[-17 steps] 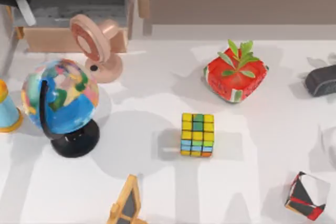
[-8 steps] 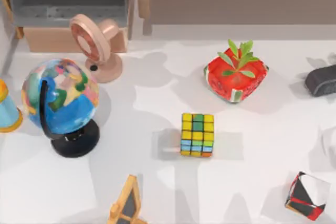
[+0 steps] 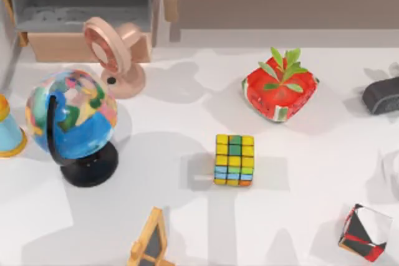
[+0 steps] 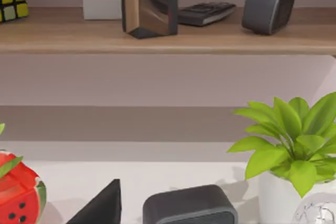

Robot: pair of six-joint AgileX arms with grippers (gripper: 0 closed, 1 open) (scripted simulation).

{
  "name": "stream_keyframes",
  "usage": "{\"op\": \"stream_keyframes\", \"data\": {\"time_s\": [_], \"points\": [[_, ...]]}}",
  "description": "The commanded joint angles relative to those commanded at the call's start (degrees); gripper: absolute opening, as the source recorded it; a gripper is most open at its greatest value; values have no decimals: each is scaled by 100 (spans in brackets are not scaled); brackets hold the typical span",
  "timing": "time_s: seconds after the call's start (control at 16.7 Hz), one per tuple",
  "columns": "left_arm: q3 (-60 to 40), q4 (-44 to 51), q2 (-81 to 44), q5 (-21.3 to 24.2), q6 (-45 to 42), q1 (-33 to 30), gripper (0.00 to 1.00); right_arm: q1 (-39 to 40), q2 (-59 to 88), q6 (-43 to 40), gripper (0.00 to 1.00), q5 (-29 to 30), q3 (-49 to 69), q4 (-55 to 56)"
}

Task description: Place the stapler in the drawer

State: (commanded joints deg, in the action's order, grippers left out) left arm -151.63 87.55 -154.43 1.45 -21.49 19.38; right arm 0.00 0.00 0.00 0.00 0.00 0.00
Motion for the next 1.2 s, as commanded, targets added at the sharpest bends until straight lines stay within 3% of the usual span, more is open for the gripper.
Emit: {"op": "stream_keyframes", "data": {"time_s": [0.84,1.2], "points": [[471,-347,124,-2,1,0,0,0,0,0,100,0,0,0],[471,-347,124,-2,1,0,45,0,0,0,100,0,0,0]]}}
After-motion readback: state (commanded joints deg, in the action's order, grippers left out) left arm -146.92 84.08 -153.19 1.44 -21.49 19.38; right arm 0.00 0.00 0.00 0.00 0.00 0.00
